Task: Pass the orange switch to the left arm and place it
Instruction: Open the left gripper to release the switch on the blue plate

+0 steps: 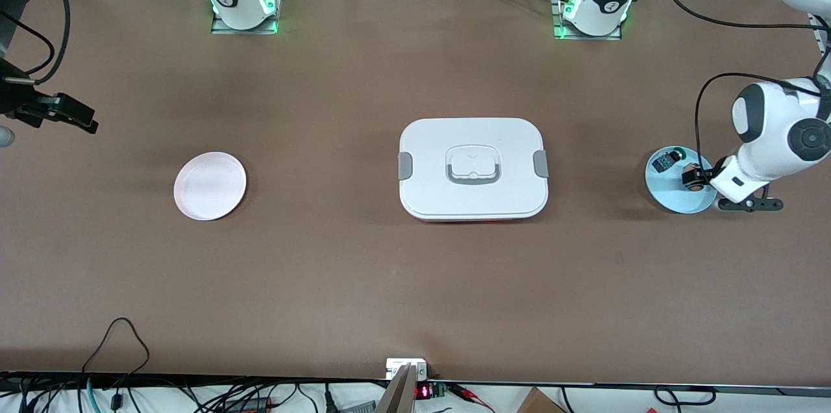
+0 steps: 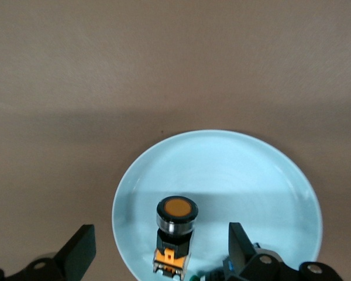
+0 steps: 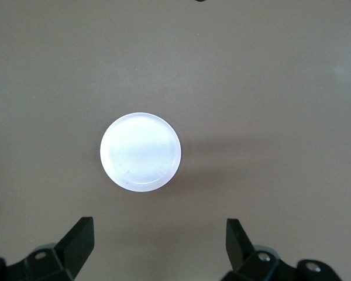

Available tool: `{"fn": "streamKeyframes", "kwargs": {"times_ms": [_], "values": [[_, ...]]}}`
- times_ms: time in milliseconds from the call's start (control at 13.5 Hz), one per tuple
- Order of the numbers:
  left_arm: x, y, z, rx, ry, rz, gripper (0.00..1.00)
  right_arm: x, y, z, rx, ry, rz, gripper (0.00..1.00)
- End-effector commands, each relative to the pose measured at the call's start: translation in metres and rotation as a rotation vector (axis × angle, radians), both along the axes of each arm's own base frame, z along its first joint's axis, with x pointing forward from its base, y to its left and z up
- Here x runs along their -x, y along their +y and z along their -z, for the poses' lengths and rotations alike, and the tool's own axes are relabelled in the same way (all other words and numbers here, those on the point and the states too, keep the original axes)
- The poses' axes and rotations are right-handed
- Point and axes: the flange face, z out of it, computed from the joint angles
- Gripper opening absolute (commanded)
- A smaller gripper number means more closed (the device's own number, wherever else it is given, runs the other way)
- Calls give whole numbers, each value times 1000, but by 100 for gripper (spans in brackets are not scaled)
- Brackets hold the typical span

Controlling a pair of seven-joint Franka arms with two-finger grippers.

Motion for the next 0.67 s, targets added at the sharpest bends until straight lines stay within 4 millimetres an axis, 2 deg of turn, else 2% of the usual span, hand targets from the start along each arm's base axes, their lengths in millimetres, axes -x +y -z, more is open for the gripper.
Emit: {"fn": "streamKeyframes", "kwargs": {"times_ms": [0,149,297,446,520,595], "values": [[-34,-5,-73,38,57,-47,100,0,2,-12,-15,-5,-26,100],[-50,-33,-123,54,80,-16,100,-2,4,-16,-15,-10,-31,100],[-56,-40,-185,100,46,-44,100,1,2,-15,-17,16,-30,100],[-48,-53,-236,82,2,-34,100,1,9,-15,-16,21,-42,100],[-43,-72,-264,70,-35,-4,100,2,12,-15,-17,22,-48,100],[-39,-87,-278,66,-39,6,100,3,13,-16,-17,33,-51,100]]}}
